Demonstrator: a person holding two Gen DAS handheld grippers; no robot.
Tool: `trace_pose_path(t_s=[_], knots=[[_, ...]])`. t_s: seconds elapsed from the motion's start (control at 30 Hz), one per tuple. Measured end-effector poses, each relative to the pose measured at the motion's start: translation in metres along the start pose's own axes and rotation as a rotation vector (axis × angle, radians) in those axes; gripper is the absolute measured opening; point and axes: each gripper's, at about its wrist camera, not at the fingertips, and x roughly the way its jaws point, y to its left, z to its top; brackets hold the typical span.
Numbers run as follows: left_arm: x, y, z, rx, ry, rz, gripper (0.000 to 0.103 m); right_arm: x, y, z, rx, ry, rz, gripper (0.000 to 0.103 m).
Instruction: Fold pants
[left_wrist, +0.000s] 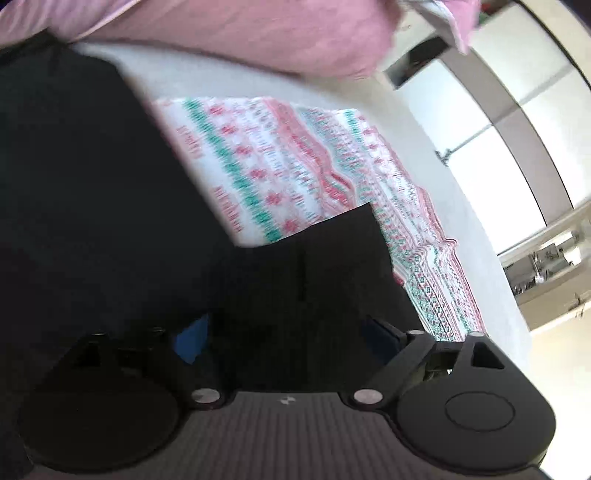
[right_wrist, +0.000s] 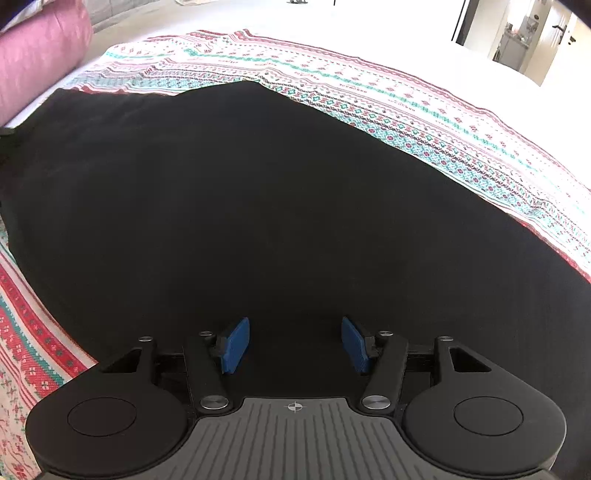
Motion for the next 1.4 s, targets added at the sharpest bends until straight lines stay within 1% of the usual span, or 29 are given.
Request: trace_pose_path(t_s=[0.03,0.07,0.1,0.17,0.23,0.33,0.43,0.5,0.53,0.6,0.67,0.73,0.77,0.8,0.83,0.87,0.9,0.93,0.97,1.0,1.03,1.07,1.1,1.13,1.17,1.2,1.33,1.37,1.4], knots=[[0.002,-0.004,-0.001,0.032,-0.01,0.017,0.071,0.0,-0.002,0.0,0.004,-0.001,0.005,0.056],[0.006,-0.009,-0.003,0.078,-0.027,0.033,0.057,0.0,-0.004,0.0,0.008,-0.001,0.01,0.056],[0.009,-0.013,-0.005,0.118,-0.037,0.041,0.038,0.0,-0.007,-0.001,0.011,-0.002,0.015,0.056],[0.013,-0.015,-0.005,0.163,-0.047,0.024,0.031,0.0,-0.008,-0.003,0.012,-0.004,0.019,0.057],[0.012,-0.019,-0.003,0.195,-0.068,0.001,0.028,0.0,-0.009,-0.003,0.011,-0.006,0.018,0.057],[0.005,-0.034,-0.001,0.318,-0.145,-0.013,0.025,-0.002,-0.009,-0.005,0.002,-0.007,0.012,0.058],[-0.007,-0.048,0.008,0.37,-0.227,-0.075,0.024,0.002,-0.004,-0.004,0.005,-0.01,0.008,0.058],[-0.012,-0.052,0.016,0.383,-0.261,-0.108,0.024,0.001,-0.002,-0.004,0.011,-0.019,0.003,0.064],[-0.013,-0.053,0.022,0.397,-0.281,-0.118,0.024,0.001,0.0,-0.003,0.016,-0.025,-0.001,0.069],[-0.012,-0.05,0.032,0.427,-0.327,-0.107,0.024,0.003,0.003,-0.003,0.015,-0.033,-0.006,0.071],[-0.011,-0.035,0.046,0.401,-0.367,-0.08,0.024,0.003,0.004,-0.003,0.019,-0.036,0.003,0.071],[-0.009,-0.013,0.063,0.329,-0.398,-0.035,0.024,0.001,0.003,-0.004,0.026,-0.036,0.016,0.071],[-0.007,0.004,0.073,0.262,-0.41,-0.009,0.024,0.0,0.0,-0.005,0.03,-0.035,0.017,0.071],[-0.005,0.016,0.078,0.219,-0.41,0.007,0.023,0.0,-0.003,-0.006,0.036,-0.035,0.013,0.071],[-0.001,0.032,0.085,0.176,-0.389,0.027,0.023,-0.001,-0.007,-0.007,0.042,-0.034,0.006,0.071],[0.005,0.043,0.089,0.142,-0.347,0.037,0.024,-0.001,-0.012,-0.007,0.047,-0.034,0.0,0.071],[0.013,0.054,0.091,0.101,-0.276,0.049,0.025,-0.002,-0.019,-0.007,0.059,-0.035,-0.009,0.071],[0.016,0.06,0.091,0.075,-0.231,0.071,0.026,-0.004,-0.028,-0.007,0.082,-0.036,-0.021,0.071],[0.019,0.064,0.09,0.057,-0.201,0.103,0.03,-0.006,-0.039,-0.008,0.113,-0.04,-0.032,0.071],[0.019,0.066,0.09,0.048,-0.195,0.113,0.032,-0.009,-0.053,-0.009,0.154,-0.047,-0.043,0.071],[0.015,0.065,0.091,0.033,-0.194,0.105,0.034,-0.014,-0.068,-0.011,0.202,-0.057,-0.053,0.071],[0.011,0.063,0.092,0.021,-0.197,0.109,0.039,-0.019,-0.083,-0.014,0.249,-0.067,-0.064,0.071],[0.005,0.06,0.094,0.008,-0.206,0.118,0.05,-0.025,-0.099,-0.019,0.3,-0.078,-0.078,0.071],[-0.001,0.057,0.095,-0.005,-0.219,0.123,0.058,-0.032,-0.119,-0.026,0.362,-0.09,-0.097,0.071],[-0.008,0.054,0.095,-0.016,-0.23,0.119,0.072,-0.039,-0.137,-0.035,0.421,-0.101,-0.115,0.073],[-0.014,0.05,0.093,-0.018,-0.238,0.12,0.078,-0.047,-0.156,-0.045,0.48,-0.111,-0.139,0.073],[-0.034,0.029,0.079,0.017,-0.227,0.205,0.081,-0.071,-0.231,-0.094,0.707,-0.127,-0.285,0.073],[-0.039,0.022,0.073,0.032,-0.224,0.202,0.081,-0.075,-0.247,-0.109,0.774,-0.122,-0.29,0.073],[-0.044,0.012,0.065,0.054,-0.21,0.183,0.081,-0.077,-0.258,-0.121,0.83,-0.122,-0.268,0.073]])
